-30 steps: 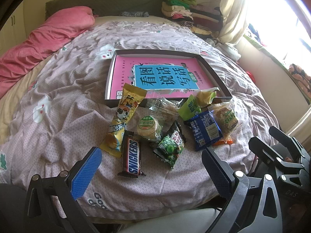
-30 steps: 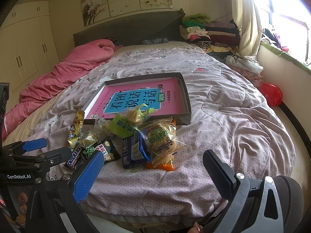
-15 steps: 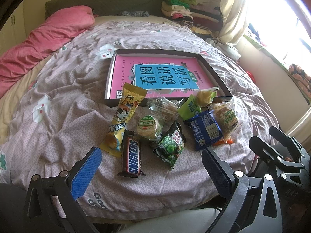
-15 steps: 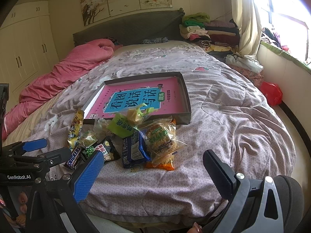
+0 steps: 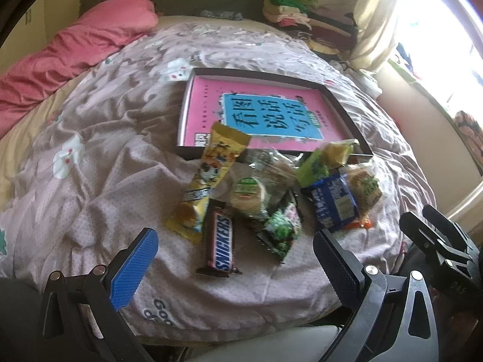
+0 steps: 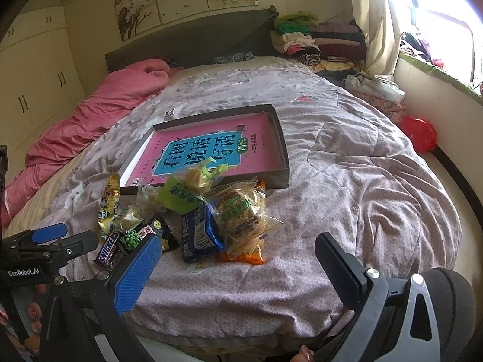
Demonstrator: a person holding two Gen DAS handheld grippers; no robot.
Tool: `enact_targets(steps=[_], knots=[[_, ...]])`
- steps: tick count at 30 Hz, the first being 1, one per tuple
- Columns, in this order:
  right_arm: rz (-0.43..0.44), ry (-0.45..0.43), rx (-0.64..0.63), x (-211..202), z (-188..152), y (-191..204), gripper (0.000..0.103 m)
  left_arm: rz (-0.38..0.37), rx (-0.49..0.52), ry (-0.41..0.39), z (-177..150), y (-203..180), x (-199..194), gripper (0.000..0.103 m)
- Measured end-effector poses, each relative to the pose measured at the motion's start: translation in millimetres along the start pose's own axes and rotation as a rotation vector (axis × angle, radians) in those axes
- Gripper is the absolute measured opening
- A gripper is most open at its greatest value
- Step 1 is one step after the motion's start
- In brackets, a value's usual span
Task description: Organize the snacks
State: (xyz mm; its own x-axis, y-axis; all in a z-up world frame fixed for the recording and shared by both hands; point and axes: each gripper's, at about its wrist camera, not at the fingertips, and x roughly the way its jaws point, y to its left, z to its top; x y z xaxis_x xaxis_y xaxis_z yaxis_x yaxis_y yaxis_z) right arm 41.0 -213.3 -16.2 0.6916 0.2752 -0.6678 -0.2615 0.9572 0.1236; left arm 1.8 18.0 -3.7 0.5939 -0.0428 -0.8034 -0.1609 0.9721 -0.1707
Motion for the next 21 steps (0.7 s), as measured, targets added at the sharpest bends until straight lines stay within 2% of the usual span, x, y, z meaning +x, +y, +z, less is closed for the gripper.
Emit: enact_targets(steps=[14, 21], knots=[[0.032, 0.026, 0.017, 14, 4, -8, 0.103, 0.058, -0.060, -0.003, 15, 41, 15, 0.102], [0.053, 0.043, 0.015, 20, 6, -12, 0.102, 0.035, -0.039, 0.010, 17, 47, 26, 0.102]])
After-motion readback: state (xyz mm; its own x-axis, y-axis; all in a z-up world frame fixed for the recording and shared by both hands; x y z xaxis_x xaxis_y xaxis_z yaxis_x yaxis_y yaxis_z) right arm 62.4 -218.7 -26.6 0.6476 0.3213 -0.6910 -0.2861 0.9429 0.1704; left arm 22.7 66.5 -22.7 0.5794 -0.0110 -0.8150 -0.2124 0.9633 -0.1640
